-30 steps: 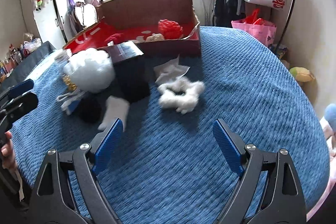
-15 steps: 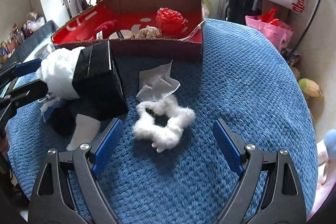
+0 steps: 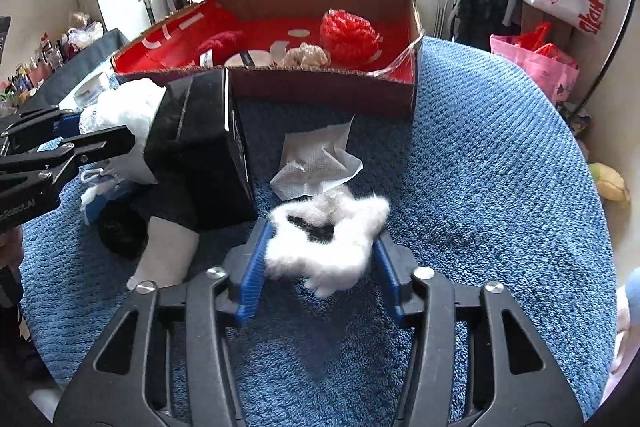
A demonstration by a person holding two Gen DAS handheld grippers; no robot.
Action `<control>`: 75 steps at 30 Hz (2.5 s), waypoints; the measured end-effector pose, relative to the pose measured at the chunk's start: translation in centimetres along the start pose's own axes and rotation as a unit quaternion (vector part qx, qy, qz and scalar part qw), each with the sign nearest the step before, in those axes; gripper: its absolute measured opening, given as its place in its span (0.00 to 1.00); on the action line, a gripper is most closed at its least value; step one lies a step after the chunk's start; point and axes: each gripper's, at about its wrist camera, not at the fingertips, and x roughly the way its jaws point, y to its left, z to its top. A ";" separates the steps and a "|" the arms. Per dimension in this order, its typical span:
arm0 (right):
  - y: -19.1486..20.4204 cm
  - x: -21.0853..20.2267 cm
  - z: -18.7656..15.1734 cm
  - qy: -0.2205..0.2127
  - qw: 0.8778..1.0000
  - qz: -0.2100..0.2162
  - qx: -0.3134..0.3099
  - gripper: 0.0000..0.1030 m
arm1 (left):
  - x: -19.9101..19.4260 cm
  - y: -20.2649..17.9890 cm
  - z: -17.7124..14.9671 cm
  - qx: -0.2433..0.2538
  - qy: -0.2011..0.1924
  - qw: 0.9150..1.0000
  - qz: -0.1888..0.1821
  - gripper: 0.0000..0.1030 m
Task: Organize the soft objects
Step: 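Grasp the white bath sponge with the left tool while the right tool grasps the star hair tie, then lift the bath sponge with the left tool while the right tool lifts the star hair tie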
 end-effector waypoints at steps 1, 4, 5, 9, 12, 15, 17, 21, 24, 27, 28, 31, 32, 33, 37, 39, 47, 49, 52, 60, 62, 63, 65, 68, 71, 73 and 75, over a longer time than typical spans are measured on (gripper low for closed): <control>0.0 -0.2 0.1 -0.003 1.000 0.000 0.002 0.32 | -0.2 0.0 0.0 -0.001 -0.001 1.000 -0.003 0.29; 0.0 -0.9 0.2 -0.013 1.000 -0.002 0.003 0.32 | -0.8 0.1 -0.1 -0.004 -0.005 1.000 -0.011 0.25; 0.1 -1.1 0.2 -0.017 1.000 -0.004 0.003 0.32 | -1.1 0.2 -0.2 -0.005 -0.007 1.000 -0.015 0.24; 0.2 -2.1 0.3 -0.028 1.000 -0.004 0.009 0.32 | -2.4 0.2 -0.3 -0.006 -0.020 1.000 -0.020 0.23; 0.2 -3.0 0.2 -0.036 0.999 -0.006 0.012 0.32 | -3.4 0.2 -0.4 -0.007 -0.030 0.999 -0.025 0.23; 0.4 -3.6 0.0 -0.042 0.999 -0.007 0.016 0.32 | -4.4 0.3 -0.6 -0.009 -0.039 0.999 -0.029 0.23; 0.5 -3.9 -0.1 -0.044 0.999 -0.005 0.018 0.32 | -5.0 0.4 -0.8 -0.011 -0.044 0.998 -0.034 0.23; 1.2 -4.4 -0.5 -0.046 0.999 -0.009 0.017 0.32 | -5.9 0.8 -1.4 -0.015 -0.051 0.998 -0.041 0.23; 1.6 -4.7 -0.8 -0.047 0.999 -0.011 0.018 0.32 | -6.6 1.1 -1.9 -0.018 -0.055 0.997 -0.047 0.23; 1.9 -5.1 -1.2 -0.050 0.998 -0.012 0.020 0.32 | -7.6 1.5 -2.4 -0.021 -0.062 0.997 -0.052 0.23; 2.1 -5.3 -1.3 -0.052 0.998 -0.013 0.020 0.32 | -7.9 1.6 -2.6 -0.022 -0.065 0.996 -0.052 0.23; 2.5 -5.7 -1.5 -0.057 0.998 -0.014 0.023 0.32 | -8.9 1.9 -3.0 -0.024 -0.073 0.996 -0.052 0.23; 2.6 -5.9 -1.6 -0.060 0.998 -0.013 0.024 0.32 | -9.3 2.1 -3.2 -0.025 -0.076 0.995 -0.051 0.23; 2.9 -6.1 -1.8 -0.061 0.998 -0.012 0.024 0.32 | -9.6 2.3 -3.4 -0.027 -0.079 0.995 -0.051 0.23; 3.6 -6.7 -2.4 -0.068 0.997 -0.007 0.026 0.32 | -10.7 3.0 -4.1 -0.032 -0.087 0.994 -0.050 0.23; 4.1 -6.8 -2.6 -0.070 0.997 -0.006 0.026 0.32 | -11.2 3.2 -4.5 -0.033 -0.091 0.994 -0.050 0.23; 5.5 -7.8 -3.2 -0.082 0.996 -0.005 0.024 0.32 | -13.8 4.1 -4.9 -0.030 -0.118 0.992 -0.038 0.23; 5.7 -8.0 -3.2 -0.084 0.996 -0.006 0.021 0.32 | -13.9 4.1 -4.9 -0.029 -0.119 0.992 -0.038 0.23; 5.9 -8.1 -3.3 -0.085 0.996 -0.006 0.020 0.32 | -13.3 4.3 -4.8 -0.029 -0.113 0.992 -0.049 0.23; 5.6 -8.3 -3.5 -0.088 0.996 -0.011 0.025 0.32 | -10.6 2.8 -1.1 0.006 -0.111 0.991 -0.071 0.23; 5.4 -8.5 -3.5 -0.089 0.996 -0.013 0.029 0.32 | -10.4 2.5 -0.3 0.011 -0.115 0.991 -0.073 0.23; 5.3 -8.6 -3.5 -0.090 0.995 -0.014 0.030 0.32 | -10.4 2.5 0.0 0.013 -0.117 0.990 -0.073 0.23; 5.1 -8.8 -3.5 -0.091 0.995 -0.014 0.033 0.32 | -10.7 2.4 0.2 0.013 -0.123 0.989 -0.078 0.23; 5.1 -9.0 -3.6 -0.094 0.995 -0.001 0.038 0.32 | -11.3 2.4 -0.7 0.010 -0.123 0.988 -0.088 0.23; 5.4 -8.8 -4.1 -0.092 0.994 0.036 0.046 0.32 | -11.5 2.6 -3.3 -0.004 -0.106 0.990 -0.093 0.23; 6.0 -8.4 -4.8 -0.088 0.992 0.071 0.049 0.32 | -11.6 2.9 -5.1 -0.023 -0.094 0.990 -0.102 0.23; 6.5 -7.9 -5.6 -0.085 0.990 0.099 0.050 0.32 | -11.7 2.9 -7.4 -0.038 -0.087 0.989 -0.110 0.23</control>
